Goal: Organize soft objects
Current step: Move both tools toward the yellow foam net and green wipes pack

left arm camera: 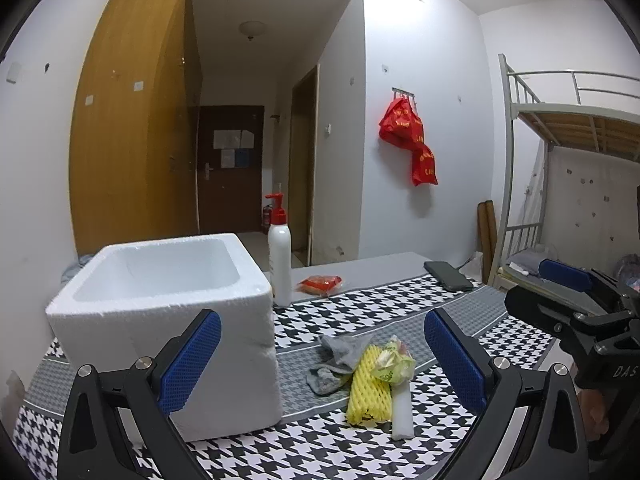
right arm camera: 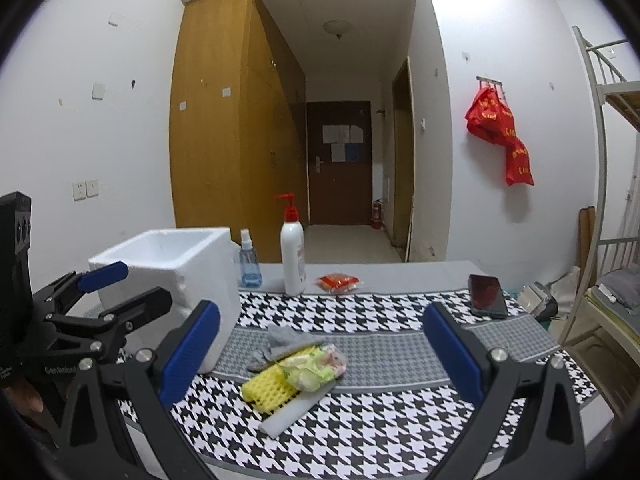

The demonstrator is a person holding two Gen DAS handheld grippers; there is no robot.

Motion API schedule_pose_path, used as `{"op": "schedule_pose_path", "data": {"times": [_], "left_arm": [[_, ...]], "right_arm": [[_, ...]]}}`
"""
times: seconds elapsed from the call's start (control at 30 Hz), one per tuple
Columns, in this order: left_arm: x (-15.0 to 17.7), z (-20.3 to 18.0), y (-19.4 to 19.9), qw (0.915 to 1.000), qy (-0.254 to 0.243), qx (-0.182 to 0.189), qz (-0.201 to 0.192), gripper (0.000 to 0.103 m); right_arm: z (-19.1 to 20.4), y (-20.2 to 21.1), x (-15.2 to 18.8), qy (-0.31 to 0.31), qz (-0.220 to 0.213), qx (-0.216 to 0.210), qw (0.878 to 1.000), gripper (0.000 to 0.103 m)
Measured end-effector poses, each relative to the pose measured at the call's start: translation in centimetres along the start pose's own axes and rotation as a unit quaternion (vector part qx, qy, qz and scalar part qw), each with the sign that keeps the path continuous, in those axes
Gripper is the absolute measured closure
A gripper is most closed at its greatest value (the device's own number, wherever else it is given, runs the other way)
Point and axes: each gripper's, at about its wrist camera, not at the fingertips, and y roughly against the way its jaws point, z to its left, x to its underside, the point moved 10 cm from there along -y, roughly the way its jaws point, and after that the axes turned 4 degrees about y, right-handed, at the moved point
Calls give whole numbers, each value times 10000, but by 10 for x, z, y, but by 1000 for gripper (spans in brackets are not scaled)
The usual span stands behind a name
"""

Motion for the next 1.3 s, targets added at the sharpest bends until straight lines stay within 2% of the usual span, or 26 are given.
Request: {"op": "schedule_pose_path", "data": {"times": [0.3,0.87,1.1,1.3], "left_arm": [[17,-8,-11,9996,-28,77,262,1],[55,-17,-41,9938,-78,167,1093,1],[68,-14,-54,9896,-80,63,1432,1],[78,-11,-64,9854,-96,-49,1701,1]], "right_arm": [[-7,-6,18,-9,196,21,9998,0],[-17,-31,52,-6,784,-112,9969,0],[-24,-49,68,-130,1142,-199,9932,0],[-32,-59,73,-196,1244,-225,9918,1]]}}
